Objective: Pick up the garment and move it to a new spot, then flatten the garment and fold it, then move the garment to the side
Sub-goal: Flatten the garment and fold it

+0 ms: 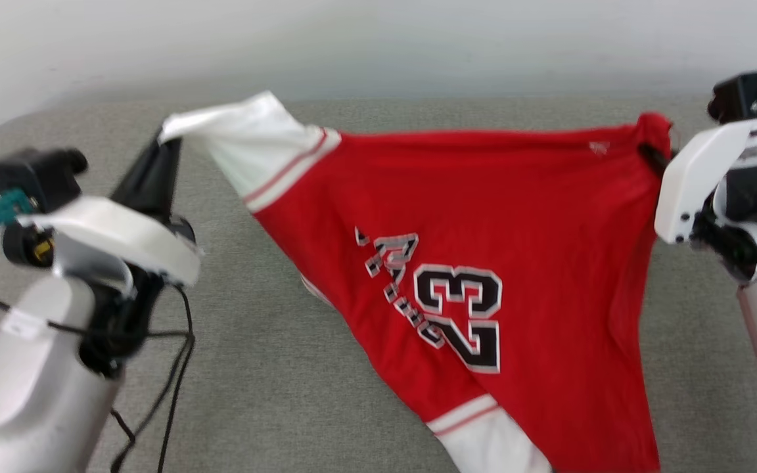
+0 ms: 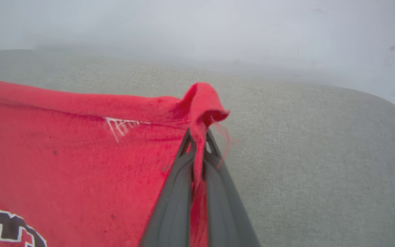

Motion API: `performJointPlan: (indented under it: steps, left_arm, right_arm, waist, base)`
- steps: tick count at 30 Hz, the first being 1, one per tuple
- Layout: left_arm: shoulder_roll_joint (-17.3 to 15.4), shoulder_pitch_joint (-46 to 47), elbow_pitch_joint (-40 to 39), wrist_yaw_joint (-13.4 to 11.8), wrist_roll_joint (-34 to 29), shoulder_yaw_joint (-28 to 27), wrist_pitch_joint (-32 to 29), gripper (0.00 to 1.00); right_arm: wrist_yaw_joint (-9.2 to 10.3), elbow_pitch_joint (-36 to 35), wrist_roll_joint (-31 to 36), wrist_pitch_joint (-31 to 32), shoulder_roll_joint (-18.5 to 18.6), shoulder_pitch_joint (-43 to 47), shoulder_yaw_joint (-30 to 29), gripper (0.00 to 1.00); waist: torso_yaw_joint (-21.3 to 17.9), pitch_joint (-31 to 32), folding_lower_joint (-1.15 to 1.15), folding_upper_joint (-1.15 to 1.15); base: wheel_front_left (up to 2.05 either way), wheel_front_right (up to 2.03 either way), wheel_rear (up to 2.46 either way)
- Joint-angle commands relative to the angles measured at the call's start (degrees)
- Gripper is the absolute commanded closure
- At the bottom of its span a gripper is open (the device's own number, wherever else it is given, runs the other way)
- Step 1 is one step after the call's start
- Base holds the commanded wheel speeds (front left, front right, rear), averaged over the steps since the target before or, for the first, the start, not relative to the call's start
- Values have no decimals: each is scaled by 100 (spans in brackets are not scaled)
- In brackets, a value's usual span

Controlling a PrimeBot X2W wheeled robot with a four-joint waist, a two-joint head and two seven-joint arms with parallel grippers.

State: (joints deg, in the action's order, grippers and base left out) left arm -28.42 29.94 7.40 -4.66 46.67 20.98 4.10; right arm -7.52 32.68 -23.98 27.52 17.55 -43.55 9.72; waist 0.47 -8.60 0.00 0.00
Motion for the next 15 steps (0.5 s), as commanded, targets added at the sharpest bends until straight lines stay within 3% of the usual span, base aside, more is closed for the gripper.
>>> performJointPlan:
  steps: [1, 6, 15]
  left_arm:
    - [-57, 256, 85, 25, -2, -78, -8, 100]
    - [-99, 1087, 452, 166, -82, -92, -137, 100]
    - [-253, 3544, 1505, 391, -511, -151, -255, 100]
  right_arm:
    - [6, -10, 116, -89, -50, -203, -85, 100]
    - [7, 25, 441, -311, -126, -732, -292, 100]
    - [9, 63, 1111, -861, -177, -2496, -745, 100]
  waist:
    - [-77, -25, 0, 0]
    - [-141, -150, 0, 0]
    - [-225, -969, 0, 0]
  base:
    - [0, 0, 0]
    - [0, 0, 0]
    - [0, 0, 0]
